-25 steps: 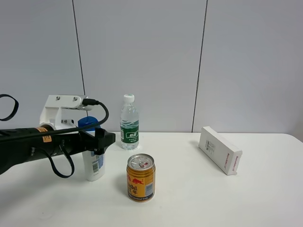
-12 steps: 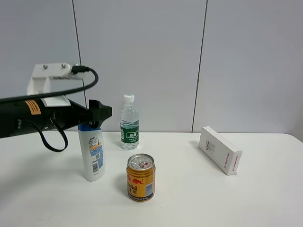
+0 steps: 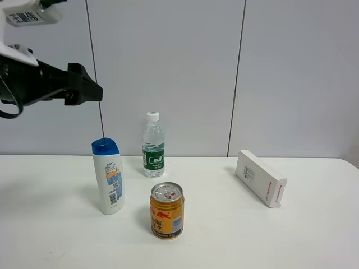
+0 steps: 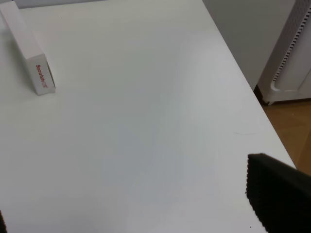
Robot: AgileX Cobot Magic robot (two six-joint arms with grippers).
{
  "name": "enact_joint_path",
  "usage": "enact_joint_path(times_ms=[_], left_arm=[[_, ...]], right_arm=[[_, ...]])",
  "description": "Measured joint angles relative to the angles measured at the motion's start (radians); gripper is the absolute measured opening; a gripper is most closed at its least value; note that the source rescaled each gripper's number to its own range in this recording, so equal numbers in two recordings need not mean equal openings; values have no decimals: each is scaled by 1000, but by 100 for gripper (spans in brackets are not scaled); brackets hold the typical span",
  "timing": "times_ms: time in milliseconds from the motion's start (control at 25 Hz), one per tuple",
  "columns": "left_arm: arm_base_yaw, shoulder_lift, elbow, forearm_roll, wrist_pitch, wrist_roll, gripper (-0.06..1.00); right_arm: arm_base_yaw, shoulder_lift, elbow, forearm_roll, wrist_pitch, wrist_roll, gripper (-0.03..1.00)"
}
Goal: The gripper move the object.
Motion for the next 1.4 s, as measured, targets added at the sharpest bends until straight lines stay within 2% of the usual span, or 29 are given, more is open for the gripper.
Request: enact_joint_path(times_ms=[120,320,640,880,1040,1280,1400], left_arm=[[10,-65,-43,0,170,1,100],[99,-106,-102,0,395,7,100],[274,-159,-138,0,596,31,100],[380,-298,-138,0,755,85,100],[410,-427,-138,0,850,111,100],[412,-621,-138,0,1030,117,100],[412,-704,-138,0,1086,122,100]], right_arm=[[0,0,0,0,0,0,100],[0,0,0,0,0,0,100],[0,0,0,0,0,0,100],[0,0,0,0,0,0,100],[0,0,0,0,0,0,100],[0,0,0,0,0,0,100],[0,0,0,0,0,0,100]])
